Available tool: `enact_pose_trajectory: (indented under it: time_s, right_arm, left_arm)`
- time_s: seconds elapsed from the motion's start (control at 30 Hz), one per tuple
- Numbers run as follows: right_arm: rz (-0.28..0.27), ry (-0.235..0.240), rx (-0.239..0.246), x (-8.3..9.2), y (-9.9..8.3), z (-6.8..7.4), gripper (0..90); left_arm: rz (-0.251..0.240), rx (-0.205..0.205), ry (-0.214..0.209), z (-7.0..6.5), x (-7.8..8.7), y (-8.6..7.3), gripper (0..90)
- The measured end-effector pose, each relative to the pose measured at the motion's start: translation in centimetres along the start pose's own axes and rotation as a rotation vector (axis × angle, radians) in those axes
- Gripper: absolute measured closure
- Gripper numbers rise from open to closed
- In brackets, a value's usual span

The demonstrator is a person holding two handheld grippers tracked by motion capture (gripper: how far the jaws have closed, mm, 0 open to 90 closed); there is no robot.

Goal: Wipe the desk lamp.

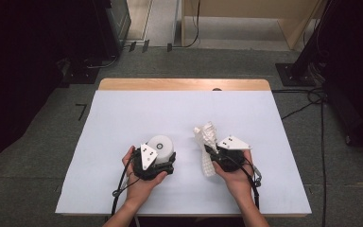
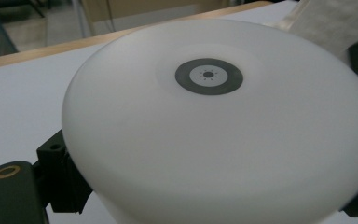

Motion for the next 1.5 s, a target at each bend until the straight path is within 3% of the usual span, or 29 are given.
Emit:
enact_pose_trajectory:
  time_s: [0.07,0.23,0.33,0.5,0.73,0.83,1.0,1.1,1.27,1.5]
  right_arm:
    - [0.007,0.029,0.024,-0.4,0.1,1.1,72.4]
    - [0.018,0.103,0.093,-1.4,0.2,4.3,72.4]
    - [0.000,0.136,0.122,-1.5,0.4,5.6,72.4]
    - [-0.064,0.116,0.135,-0.2,0.9,6.1,72.6]
    - [-0.161,0.116,0.147,1.7,1.7,5.6,72.6]
    - [-0.138,0.124,0.149,1.4,1.6,5.6,72.6]
    - [-0.030,0.164,0.147,-0.4,1.0,5.6,72.4]
    - [-0.007,0.176,0.137,-1.1,0.6,5.5,72.4]
    - [-0.045,0.172,0.121,-0.5,0.9,5.3,72.5]
    - [-0.103,0.129,0.133,0.7,1.3,5.1,72.5]
  left_arm:
    - [-0.040,0.014,-0.077,0.6,0.6,0.4,8.1]
    - [-0.078,0.025,-0.192,1.1,1.4,0.9,8.2]
    - [-0.071,-0.008,-0.217,0.6,1.3,0.8,8.3]
    - [-0.032,-0.089,-0.238,-0.4,0.7,0.5,8.3]
    - [-0.006,-0.138,-0.226,-1.2,0.1,0.3,8.3]
    - [-0.026,-0.122,-0.226,-0.8,0.4,0.5,8.3]
    - [-0.050,-0.096,-0.214,0.2,0.7,0.9,8.3]
    - [-0.047,-0.093,-0.214,0.3,0.5,0.9,8.4]
    - [-0.031,-0.125,-0.204,-0.1,0.1,0.7,8.4]
    - [-0.031,-0.168,-0.151,-0.7,-0.4,0.4,8.4]
Point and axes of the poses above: each handheld gripper's, and its own axes: x roughly backward along the jaws, y roughly out of its top, z roughly to its left, the point moved 2 cm from there along -x, roughly forward along the jaws, and after that the axes turned 14 degrees about z, right-handed, at the moved point
